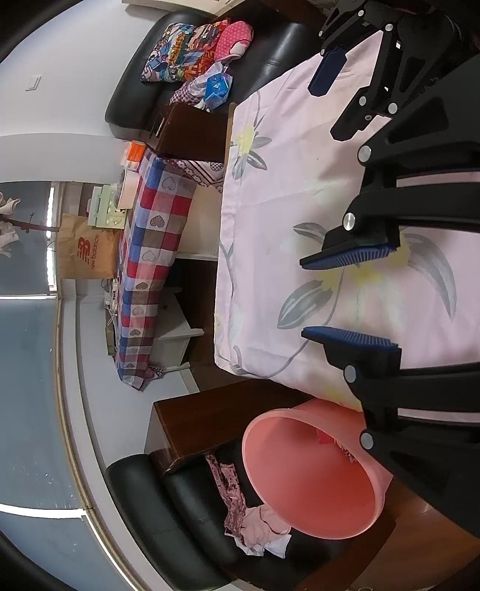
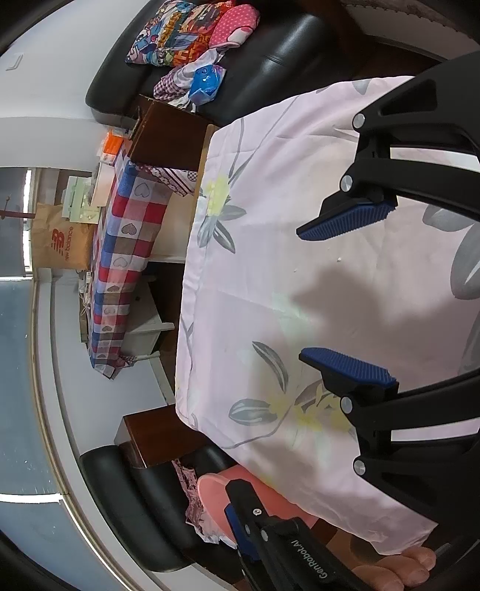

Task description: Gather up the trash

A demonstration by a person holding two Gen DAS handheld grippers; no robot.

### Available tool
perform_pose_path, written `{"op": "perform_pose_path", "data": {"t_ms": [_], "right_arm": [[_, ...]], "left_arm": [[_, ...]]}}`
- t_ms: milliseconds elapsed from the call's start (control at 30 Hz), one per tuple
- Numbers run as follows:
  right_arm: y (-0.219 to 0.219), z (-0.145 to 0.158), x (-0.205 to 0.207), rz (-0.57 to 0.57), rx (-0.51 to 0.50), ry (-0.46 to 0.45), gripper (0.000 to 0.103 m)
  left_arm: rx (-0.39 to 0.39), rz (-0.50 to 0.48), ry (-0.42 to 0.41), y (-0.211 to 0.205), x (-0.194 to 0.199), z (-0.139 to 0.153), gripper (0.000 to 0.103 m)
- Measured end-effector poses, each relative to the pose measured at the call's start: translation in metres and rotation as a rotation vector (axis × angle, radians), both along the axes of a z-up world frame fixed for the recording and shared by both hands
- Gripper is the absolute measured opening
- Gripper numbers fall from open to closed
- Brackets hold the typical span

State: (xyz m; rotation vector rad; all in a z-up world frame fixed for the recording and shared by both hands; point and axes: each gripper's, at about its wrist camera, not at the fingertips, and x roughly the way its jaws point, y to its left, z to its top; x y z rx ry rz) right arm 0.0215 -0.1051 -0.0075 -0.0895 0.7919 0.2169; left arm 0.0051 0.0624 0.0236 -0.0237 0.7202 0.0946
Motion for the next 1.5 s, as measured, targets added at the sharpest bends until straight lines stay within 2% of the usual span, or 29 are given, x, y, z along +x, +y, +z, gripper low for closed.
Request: {"op": "perform_pose_path", "data": {"t_ms": [500,1500], "right_arm": [[0.001,-0.003,-0.001,-0.010,-0.007,0.014,0.061],[-0.003,-0.009,0.005,-0.038,0.005,0.038,0.061]], "left_arm": [[-0.023,-0.008,0.021,-0.001,0.003,-0.007,0.032],[-0.021,-0.016,0.068,-0.003,0.007,-0.021,0.032]]}}
